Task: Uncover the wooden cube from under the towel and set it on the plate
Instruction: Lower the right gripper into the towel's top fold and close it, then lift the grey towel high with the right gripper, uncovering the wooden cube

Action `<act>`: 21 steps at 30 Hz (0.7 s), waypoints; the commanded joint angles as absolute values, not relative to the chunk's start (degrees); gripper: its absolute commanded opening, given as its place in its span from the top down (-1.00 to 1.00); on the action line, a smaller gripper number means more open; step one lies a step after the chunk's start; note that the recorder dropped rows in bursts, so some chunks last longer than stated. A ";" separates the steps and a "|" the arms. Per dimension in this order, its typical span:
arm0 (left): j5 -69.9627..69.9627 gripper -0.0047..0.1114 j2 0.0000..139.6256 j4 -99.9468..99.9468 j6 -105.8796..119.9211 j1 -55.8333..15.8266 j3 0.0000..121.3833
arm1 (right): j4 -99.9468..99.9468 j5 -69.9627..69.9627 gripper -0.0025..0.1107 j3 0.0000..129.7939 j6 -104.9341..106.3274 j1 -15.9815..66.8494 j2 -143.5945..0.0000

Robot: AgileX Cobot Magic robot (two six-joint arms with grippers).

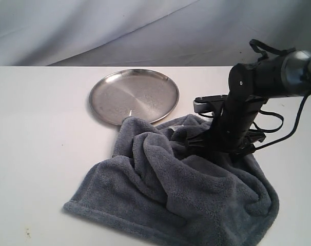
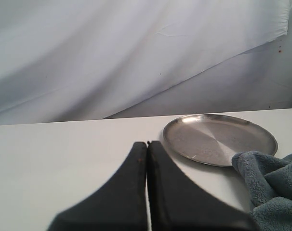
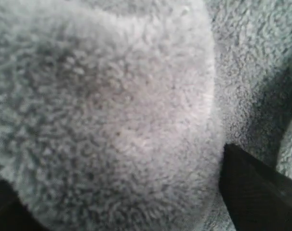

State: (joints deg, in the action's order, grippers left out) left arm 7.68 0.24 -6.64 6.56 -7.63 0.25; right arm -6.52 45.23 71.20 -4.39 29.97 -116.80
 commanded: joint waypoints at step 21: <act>7.56 0.92 0.00 -6.74 6.41 -7.91 0.00 | -7.91 52.36 0.96 71.44 -3.42 30.20 -106.99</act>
